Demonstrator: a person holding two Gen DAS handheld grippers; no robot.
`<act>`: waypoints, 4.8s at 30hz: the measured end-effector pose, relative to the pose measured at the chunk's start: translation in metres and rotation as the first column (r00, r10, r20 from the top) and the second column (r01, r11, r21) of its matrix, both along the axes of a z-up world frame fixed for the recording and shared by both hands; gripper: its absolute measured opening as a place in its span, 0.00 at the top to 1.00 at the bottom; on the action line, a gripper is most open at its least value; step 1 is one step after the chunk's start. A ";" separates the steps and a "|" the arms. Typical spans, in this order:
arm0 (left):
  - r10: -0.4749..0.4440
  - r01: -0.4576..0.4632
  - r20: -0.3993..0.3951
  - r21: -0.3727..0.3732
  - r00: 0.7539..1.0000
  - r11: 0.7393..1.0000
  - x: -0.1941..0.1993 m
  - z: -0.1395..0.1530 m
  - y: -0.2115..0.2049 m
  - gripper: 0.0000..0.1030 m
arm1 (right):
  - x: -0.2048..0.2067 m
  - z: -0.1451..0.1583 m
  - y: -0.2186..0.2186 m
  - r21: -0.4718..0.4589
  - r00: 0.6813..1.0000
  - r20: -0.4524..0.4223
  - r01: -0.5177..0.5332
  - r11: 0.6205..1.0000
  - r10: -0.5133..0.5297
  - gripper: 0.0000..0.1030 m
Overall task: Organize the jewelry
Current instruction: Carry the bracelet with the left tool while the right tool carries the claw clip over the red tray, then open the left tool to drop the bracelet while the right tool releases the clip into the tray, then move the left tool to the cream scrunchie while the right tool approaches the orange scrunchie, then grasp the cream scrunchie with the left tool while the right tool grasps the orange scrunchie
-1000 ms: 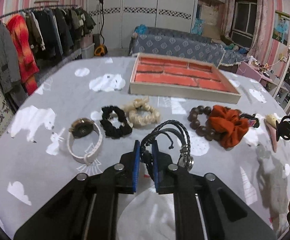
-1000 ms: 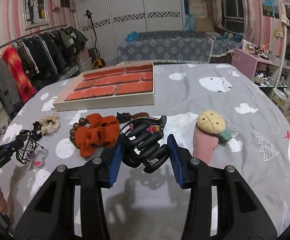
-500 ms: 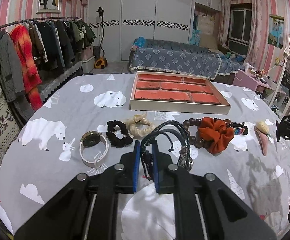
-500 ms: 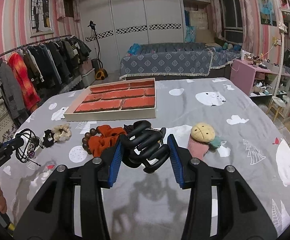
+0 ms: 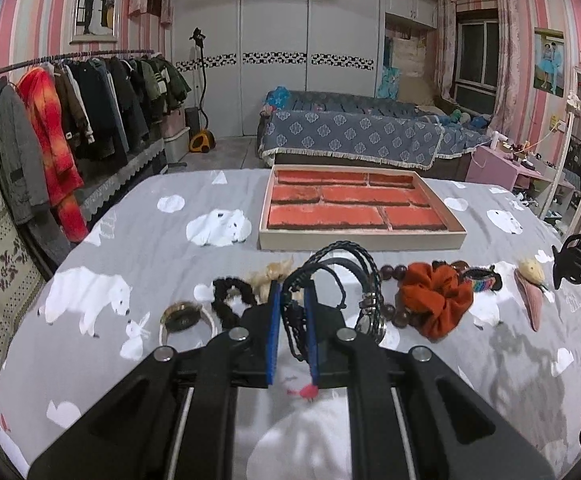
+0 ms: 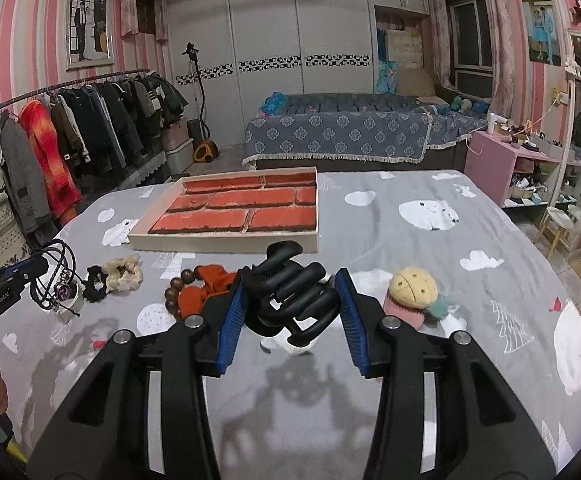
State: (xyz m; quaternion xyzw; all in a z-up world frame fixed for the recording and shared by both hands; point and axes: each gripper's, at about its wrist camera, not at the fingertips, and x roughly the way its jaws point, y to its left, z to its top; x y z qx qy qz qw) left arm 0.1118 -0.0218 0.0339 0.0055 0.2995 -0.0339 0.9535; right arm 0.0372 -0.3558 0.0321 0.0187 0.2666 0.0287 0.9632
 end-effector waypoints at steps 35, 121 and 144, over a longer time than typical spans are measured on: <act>0.013 -0.016 -0.048 -0.048 0.999 0.999 0.234 -0.027 -0.021 0.89 | 0.239 -0.027 0.024 0.022 0.996 -0.078 -0.035 0.999 0.037 0.57; -0.015 0.015 -0.051 -0.008 0.999 1.000 0.029 -0.074 -0.005 0.29 | 0.035 -0.058 0.004 0.013 0.998 -0.055 -0.002 1.000 0.003 0.18; -0.011 0.000 -0.233 -0.047 0.972 0.999 0.103 -0.107 -0.014 0.54 | 0.111 -0.096 0.057 0.010 0.967 -0.231 -0.105 0.994 0.104 0.53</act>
